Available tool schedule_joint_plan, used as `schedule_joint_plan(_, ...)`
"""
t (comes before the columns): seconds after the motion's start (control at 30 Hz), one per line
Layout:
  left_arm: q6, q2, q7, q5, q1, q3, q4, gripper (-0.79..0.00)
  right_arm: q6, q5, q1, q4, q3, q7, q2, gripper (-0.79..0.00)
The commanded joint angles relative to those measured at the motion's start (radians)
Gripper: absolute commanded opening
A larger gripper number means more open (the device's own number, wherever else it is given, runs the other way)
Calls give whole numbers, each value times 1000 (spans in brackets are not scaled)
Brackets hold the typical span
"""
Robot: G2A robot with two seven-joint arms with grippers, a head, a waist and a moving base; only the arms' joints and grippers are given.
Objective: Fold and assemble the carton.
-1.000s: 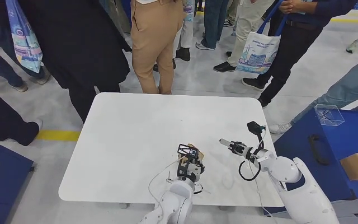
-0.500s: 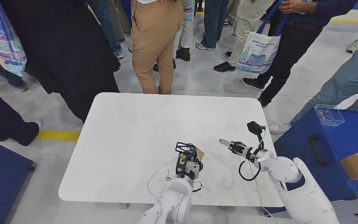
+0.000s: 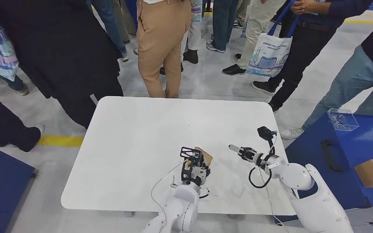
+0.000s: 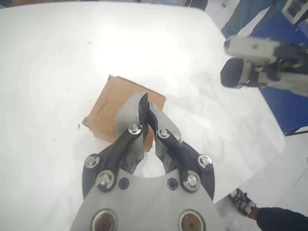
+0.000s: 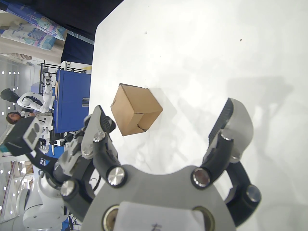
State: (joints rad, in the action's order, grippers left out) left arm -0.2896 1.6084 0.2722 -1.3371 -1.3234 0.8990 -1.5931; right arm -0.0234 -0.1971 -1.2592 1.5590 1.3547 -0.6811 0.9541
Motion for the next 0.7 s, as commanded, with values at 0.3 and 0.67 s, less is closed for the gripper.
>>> schedule_joint_plan(0.3,192,-52,-368,182,-286,245,-295,-745,0,0,0,0,0,0,0,0)
schedule_joint_plan(0.67,214,-57,-366,205,-305,281,-306,-385,0,0,0,0,0,0,0,0)
